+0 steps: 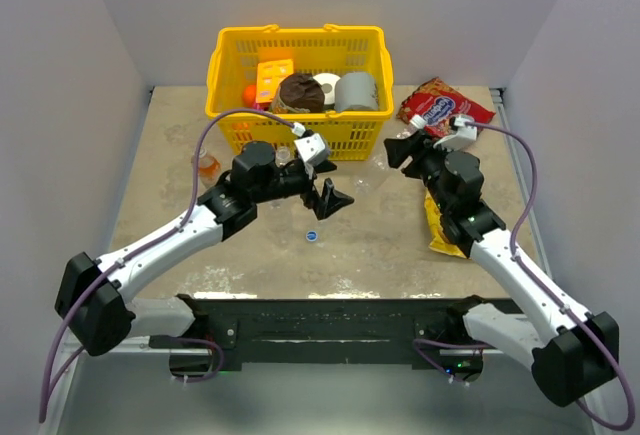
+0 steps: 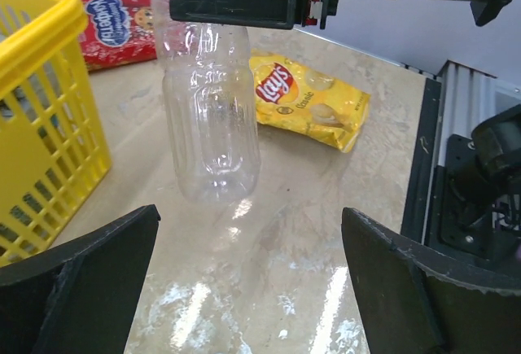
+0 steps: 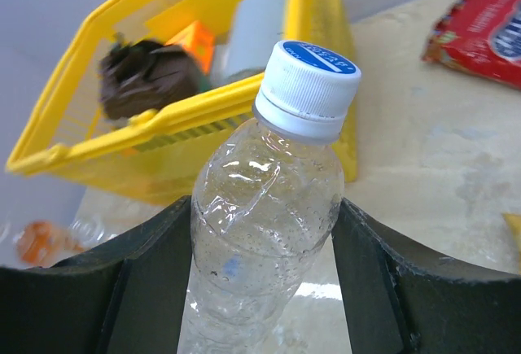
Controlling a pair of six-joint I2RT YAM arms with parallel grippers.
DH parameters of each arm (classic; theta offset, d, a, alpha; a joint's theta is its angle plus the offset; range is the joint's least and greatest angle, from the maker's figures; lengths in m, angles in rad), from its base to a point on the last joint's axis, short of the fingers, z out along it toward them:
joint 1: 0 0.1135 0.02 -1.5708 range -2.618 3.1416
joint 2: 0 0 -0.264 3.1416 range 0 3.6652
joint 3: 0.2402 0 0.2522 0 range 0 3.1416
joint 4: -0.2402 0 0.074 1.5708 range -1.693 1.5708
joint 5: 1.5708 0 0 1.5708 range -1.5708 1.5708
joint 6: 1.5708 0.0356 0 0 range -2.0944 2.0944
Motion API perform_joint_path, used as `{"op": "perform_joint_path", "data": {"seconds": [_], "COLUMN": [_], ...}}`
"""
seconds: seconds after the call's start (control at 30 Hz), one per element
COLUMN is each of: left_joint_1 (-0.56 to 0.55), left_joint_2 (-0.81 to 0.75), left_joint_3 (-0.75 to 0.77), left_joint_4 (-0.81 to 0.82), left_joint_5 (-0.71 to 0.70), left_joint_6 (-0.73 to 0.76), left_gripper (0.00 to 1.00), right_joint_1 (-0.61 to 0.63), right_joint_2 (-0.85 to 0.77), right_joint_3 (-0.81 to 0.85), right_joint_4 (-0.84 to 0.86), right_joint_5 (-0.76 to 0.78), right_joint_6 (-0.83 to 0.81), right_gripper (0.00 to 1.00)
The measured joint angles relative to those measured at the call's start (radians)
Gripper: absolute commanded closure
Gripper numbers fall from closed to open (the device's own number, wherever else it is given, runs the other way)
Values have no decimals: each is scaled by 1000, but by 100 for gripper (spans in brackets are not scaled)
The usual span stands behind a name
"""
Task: Unscrew the bottle caps
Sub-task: Pass from the right arm to the left
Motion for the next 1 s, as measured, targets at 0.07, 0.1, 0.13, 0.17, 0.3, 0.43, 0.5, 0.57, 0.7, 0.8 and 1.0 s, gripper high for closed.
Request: {"op": "perform_joint_path", "data": {"seconds": [0.07, 0.1, 0.13, 0.17, 0.3, 0.43, 0.5, 0.57, 0.7, 0.8, 1.0], "left_joint_1": [-1, -2, -2, -2, -2, -2, -2, -2, -6, -6, -5], "left_joint_2": [19, 30, 41, 48, 61, 61, 61, 61, 60, 58, 57], "left_joint_3": [0, 0, 0, 0, 0, 0, 0, 0, 0, -9, -47], "left_joint_4": [9, 13, 15, 15, 16, 27, 31, 31, 33, 58, 118], "left_joint_5": [34, 48, 58, 61, 55, 49, 39, 28, 8, 5, 26], "left_joint_6": [-18, -26, -33, -42, -68, -82, -97, -107, -132, -155, -201], "left_gripper": [0, 0, 0, 0, 0, 0, 0, 0, 0, 0, 15], "right_joint_1": [12, 20, 27, 34, 62, 108, 139, 168, 195, 205, 223], "right_joint_2": [-28, -41, -51, -60, -77, -76, -71, -66, -64, -64, -51], "right_joint_3": [3, 6, 10, 13, 29, 42, 50, 56, 56, 56, 56], "right_joint_4": [-1, -1, -1, -1, -1, -1, -1, 0, 3, 23, 57], "right_joint_5": [-76, -112, -146, -178, -256, -285, -287, -283, -271, -269, -269], "right_joint_6": [-36, -49, -61, -71, -100, -129, -141, -153, -159, -156, -139], "right_gripper": [57, 57, 57, 58, 60, 62, 62, 62, 62, 62, 59]}}
